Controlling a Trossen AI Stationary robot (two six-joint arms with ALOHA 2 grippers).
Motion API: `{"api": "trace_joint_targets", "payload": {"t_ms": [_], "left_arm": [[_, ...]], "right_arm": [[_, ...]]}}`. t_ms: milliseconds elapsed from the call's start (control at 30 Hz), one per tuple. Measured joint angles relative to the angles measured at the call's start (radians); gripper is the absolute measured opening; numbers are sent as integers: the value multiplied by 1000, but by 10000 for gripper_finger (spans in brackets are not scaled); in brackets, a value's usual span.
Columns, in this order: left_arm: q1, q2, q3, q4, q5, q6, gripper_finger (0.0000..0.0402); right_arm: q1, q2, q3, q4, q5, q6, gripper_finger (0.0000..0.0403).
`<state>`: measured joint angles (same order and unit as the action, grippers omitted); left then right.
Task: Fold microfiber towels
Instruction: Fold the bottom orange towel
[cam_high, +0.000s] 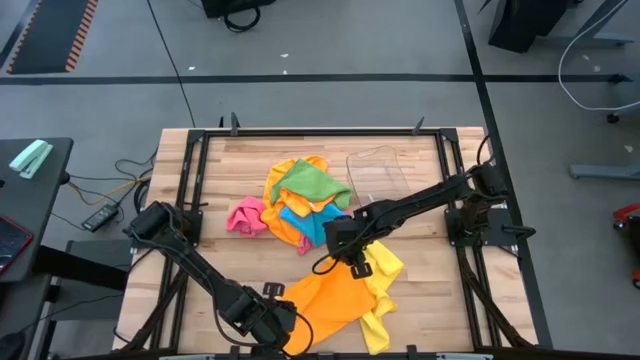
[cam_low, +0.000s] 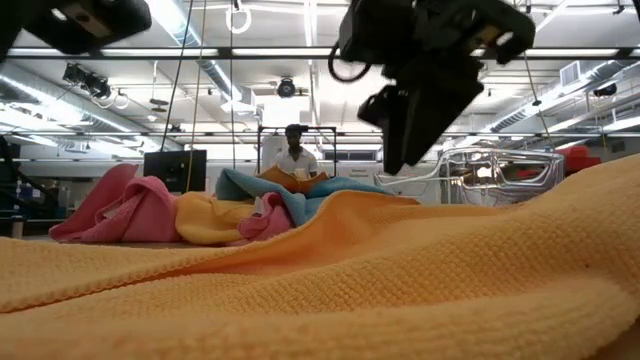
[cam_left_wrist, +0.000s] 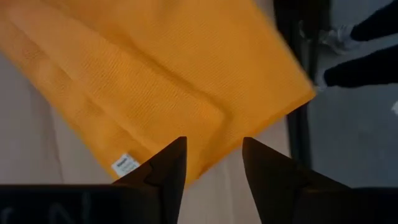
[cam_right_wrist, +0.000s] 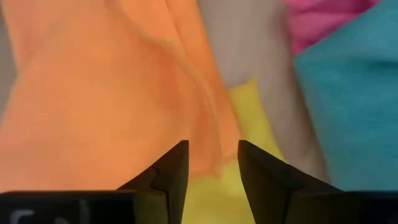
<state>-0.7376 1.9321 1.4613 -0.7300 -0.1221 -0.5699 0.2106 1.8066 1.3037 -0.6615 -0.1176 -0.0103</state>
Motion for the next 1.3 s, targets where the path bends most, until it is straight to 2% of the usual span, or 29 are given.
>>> {"api": "trace_joint_targets", "payload": {"t_ms": [267,433,967,1300], "left_arm": [[-13,0,-50,40,-24,160,149],[-13,0,-62,58,-24,232,136],[-13,57,-62,80,-40,328,113],[-15,57,-62,80,-5,304,44]], "right_arm": [[35,-149,1,5,115,54,145],[56,-200,0,6,158,94,145],[128,-210,0,12,200,165,145],[133,-210,0,12,201,176,145]]}}
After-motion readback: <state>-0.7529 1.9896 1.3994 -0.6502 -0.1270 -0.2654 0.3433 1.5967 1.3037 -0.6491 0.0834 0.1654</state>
